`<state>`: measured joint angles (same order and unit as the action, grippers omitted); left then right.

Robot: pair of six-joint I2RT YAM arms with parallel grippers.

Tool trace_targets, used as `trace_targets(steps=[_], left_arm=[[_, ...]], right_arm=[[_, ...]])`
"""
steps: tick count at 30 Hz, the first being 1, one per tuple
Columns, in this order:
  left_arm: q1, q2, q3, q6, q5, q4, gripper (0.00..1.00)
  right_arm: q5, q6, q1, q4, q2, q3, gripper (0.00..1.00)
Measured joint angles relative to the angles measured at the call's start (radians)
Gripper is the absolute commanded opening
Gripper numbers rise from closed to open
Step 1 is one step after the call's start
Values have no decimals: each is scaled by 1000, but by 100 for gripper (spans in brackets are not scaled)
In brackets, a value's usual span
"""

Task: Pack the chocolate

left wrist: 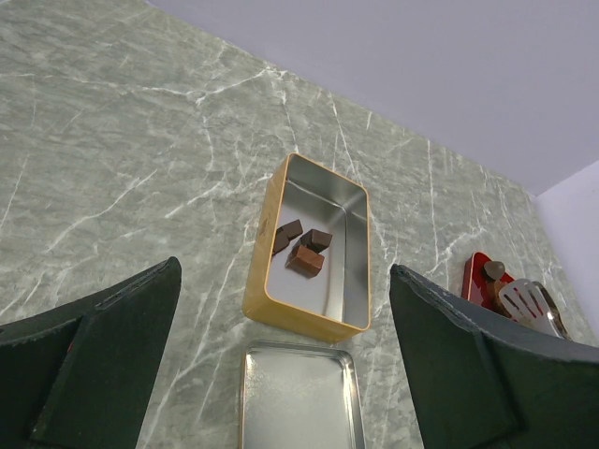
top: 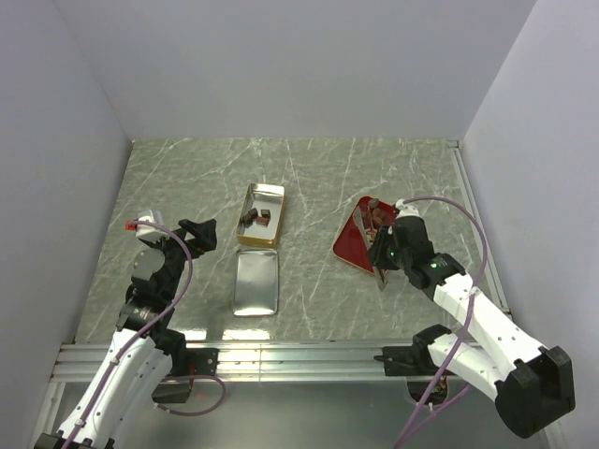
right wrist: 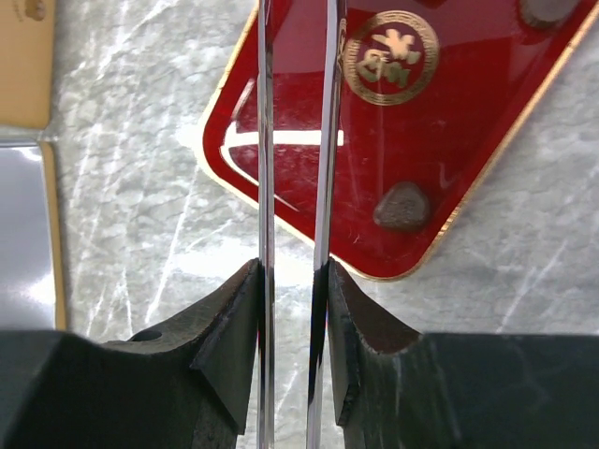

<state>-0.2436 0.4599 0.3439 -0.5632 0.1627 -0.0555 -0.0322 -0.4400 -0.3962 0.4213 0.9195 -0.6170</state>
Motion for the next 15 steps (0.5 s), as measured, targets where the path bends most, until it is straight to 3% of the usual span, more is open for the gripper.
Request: trace_targets(steps=[8,15], left_arm=[[0,0,0,0,0,0,99],[0,0,0,0,0,0,100]], right_arm=[[-19,-45,-177,-15,70,-43,36],[-55,-73,-360,-71,225,-194,36]])
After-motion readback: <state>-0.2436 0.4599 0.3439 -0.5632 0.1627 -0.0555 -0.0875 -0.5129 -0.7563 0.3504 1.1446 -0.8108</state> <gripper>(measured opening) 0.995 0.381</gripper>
